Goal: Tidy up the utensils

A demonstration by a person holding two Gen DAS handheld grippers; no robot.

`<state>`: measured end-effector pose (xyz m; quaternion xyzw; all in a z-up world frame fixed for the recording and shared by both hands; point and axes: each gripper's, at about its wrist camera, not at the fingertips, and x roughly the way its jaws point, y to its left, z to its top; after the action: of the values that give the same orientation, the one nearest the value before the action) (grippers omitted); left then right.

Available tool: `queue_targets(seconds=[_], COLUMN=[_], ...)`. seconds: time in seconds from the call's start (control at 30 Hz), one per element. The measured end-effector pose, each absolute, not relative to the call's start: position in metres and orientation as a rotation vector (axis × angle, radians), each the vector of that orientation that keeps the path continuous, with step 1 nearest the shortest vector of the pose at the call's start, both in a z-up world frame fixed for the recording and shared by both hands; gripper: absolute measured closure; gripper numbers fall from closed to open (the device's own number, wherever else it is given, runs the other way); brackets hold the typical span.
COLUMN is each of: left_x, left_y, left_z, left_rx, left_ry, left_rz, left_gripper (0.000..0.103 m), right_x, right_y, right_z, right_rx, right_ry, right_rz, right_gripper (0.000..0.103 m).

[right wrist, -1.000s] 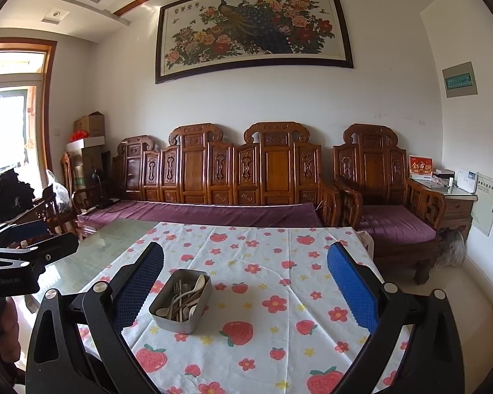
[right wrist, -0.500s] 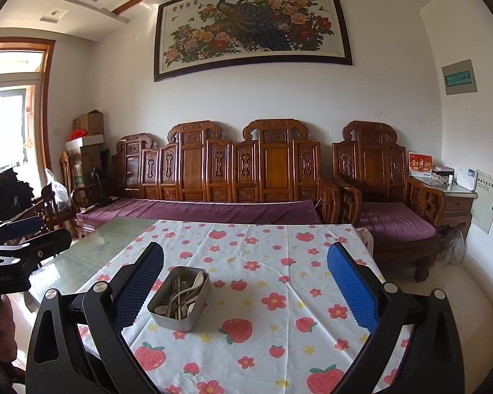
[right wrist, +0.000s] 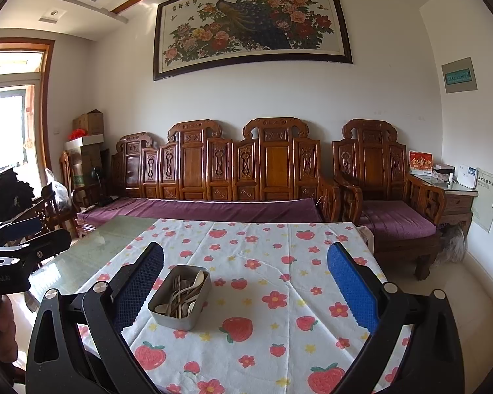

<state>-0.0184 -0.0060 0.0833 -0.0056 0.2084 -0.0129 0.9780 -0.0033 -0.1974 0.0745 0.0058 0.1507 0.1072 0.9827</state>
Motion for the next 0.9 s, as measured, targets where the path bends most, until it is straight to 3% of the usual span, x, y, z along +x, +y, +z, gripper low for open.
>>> queue_targets(seconds=[0.9], left_x=[-0.012], left_y=[-0.003], left_z=[0.074], left_rx=[-0.013], left_ry=[0.433], left_rz=[-0.018], left_gripper=[0.008], right_x=[0.002], right_y=[-0.197], right_z=[0.058], right_rx=[0.023], right_ry=[0.327], right_rz=[0.214], right_gripper=[0.003])
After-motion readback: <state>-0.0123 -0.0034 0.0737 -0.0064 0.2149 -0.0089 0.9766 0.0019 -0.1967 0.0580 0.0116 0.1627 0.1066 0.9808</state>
